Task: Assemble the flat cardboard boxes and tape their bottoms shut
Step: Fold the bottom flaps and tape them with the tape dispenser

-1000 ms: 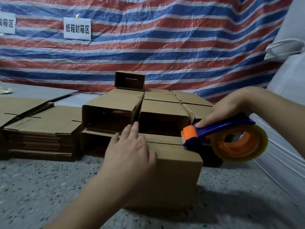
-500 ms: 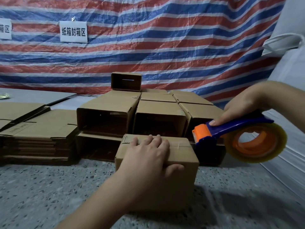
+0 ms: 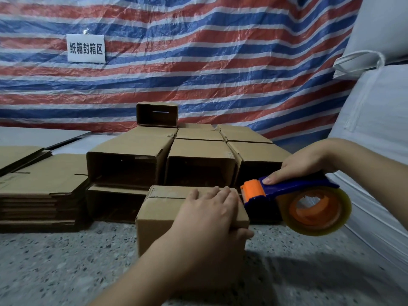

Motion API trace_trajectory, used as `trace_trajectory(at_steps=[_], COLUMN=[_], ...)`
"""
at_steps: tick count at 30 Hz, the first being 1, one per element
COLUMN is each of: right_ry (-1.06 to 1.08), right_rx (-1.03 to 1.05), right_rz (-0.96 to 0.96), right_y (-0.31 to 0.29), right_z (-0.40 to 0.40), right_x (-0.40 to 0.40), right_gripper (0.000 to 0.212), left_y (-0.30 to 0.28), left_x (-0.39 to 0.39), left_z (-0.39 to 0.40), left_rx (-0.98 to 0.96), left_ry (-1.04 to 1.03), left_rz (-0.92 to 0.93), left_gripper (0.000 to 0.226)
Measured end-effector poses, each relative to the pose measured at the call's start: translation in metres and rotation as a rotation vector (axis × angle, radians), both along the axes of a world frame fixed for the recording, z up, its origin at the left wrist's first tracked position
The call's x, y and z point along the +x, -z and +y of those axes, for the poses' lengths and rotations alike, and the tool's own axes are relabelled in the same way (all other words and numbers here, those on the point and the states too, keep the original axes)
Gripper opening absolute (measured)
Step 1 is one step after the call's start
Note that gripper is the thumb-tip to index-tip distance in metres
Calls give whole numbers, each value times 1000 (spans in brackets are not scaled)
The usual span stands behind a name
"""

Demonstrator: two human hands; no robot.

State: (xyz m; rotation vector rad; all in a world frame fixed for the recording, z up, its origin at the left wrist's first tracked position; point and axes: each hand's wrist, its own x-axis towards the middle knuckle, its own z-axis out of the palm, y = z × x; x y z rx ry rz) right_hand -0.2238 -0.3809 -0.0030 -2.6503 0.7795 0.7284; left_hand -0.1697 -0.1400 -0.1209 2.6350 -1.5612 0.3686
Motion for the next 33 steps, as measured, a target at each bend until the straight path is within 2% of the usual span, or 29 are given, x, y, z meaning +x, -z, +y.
trace_trajectory(at_steps=[2,4,8,13,15,19,24,27,29,31,32,33], right_ry=[9,1,-64,-189,-192,-112,10,69,151,223,260,315], right_rx=[42,5,-268,-600,-627,-689,-625,-651,-549,-427,-296,-79], right_rz=[-11,11,160,262,126,-346,-538,-580,-569,-679,-786,-888], right_y=[-11,-24,-14,58,86,135,200,210,198,174,161,149], right_z=[-11,-16,7,40,33,22,26,30,32,35,39,45], right_x=[-7,-15,-2,22,13,-10,-31,-36,-36,-34,-32,-29], right_gripper=[106,98,83,63,62,61,61,65,75,83,82,76], left_y=[0,1,1,0,1,2,4,5,5,6,6,6], left_x=[1,1,-1,-2,-3,-3,-1,-1,-1,-1,-1,0], left_z=[0,0,2,2,2,2,2,1,1,1,2,2], left_rx=[-5,-14,-30,-44,-54,-79,-102,-110,-112,-109,-110,-113], left_ry=[3,5,17,29,34,40,41,39,42,44,44,45], left_rz=[9,10,-20,-29,-30,-33,-42,-44,-46,-43,-47,-53], left_gripper=[86,85,83,78,76,73,73,73,73,73,73,72])
